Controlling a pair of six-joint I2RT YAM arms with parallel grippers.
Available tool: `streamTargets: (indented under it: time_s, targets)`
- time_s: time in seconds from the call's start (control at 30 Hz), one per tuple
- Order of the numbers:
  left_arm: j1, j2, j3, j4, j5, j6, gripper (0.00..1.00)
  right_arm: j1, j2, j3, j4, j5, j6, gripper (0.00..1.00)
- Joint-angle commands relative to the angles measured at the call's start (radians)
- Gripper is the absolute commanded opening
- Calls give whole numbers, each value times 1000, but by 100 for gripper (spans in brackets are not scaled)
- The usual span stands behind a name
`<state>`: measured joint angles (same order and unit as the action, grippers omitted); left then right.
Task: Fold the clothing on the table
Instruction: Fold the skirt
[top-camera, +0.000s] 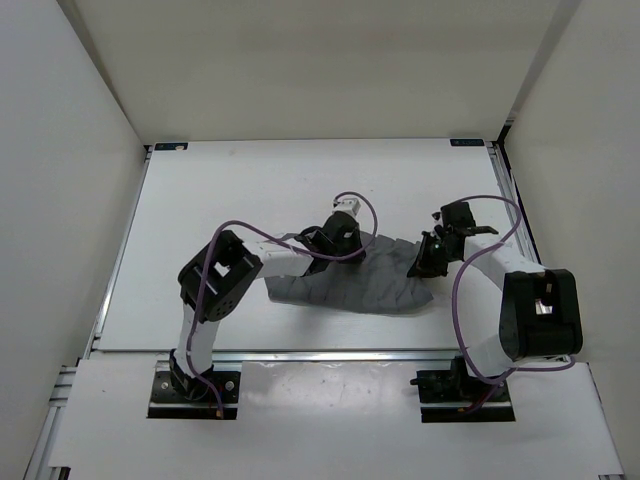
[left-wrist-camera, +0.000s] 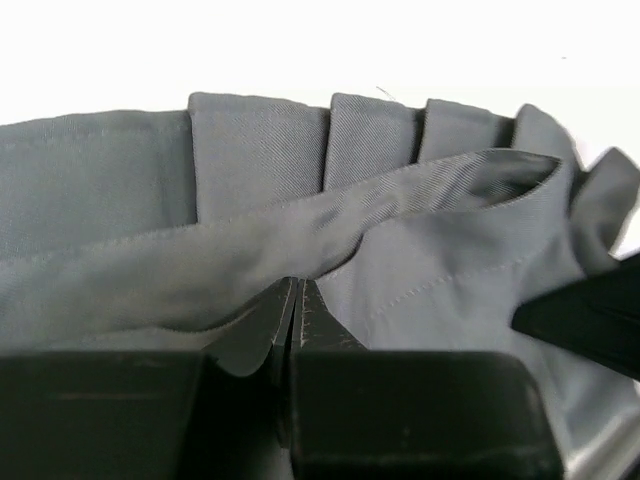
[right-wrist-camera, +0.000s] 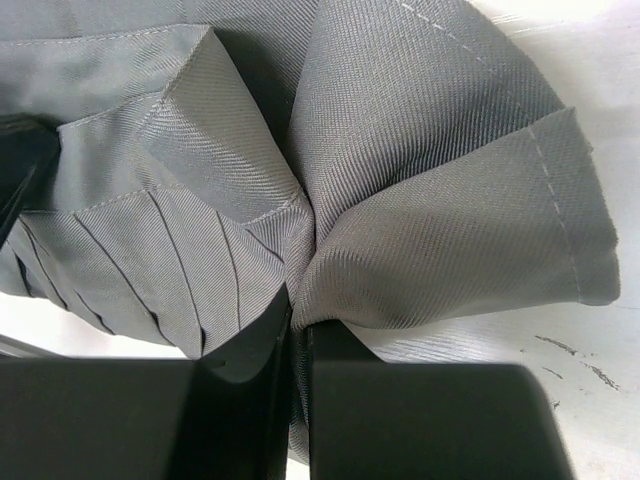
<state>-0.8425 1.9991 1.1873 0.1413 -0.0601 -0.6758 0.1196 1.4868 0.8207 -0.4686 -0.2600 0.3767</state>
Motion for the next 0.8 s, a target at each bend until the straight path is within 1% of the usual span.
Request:
streamTargets:
  time_s: [0.0, 0.03, 0.1, 0.17, 0.27, 0.43, 0.53, 0.6, 0.77]
  targets:
    - [11, 9, 25, -56, -61, 45, 0, 3, -43, 5, 4, 2, -16, 0]
    - [16, -15, 2, -36, -35, 23, 0, 3, -46, 5, 1, -2, -21, 0]
    - [32, -74, -41, 13, -29, 15, 0, 2, -36, 1, 4, -4, -25, 0]
    - [33, -131, -57, 1, -30, 38, 0, -2, -30, 5, -1, -8, -18, 0]
    - [37, -224, -95, 1, 5, 45, 0, 3, -30, 2, 7, -2, -24, 0]
    - [5, -293, -146, -45, -3, 45, 0, 2, -31, -3, 2, 5, -18, 0]
    - [-12, -292, -160, -80, -21, 44, 0, -1, -30, 6, 4, 2, -21, 0]
    - [-27, -264, -160, -95, -37, 50, 0, -4, -29, 9, 4, -1, -22, 0]
    - [-23, -175, -106, -141, -64, 70, 0, 3, -30, 15, 1, -2, -18, 0]
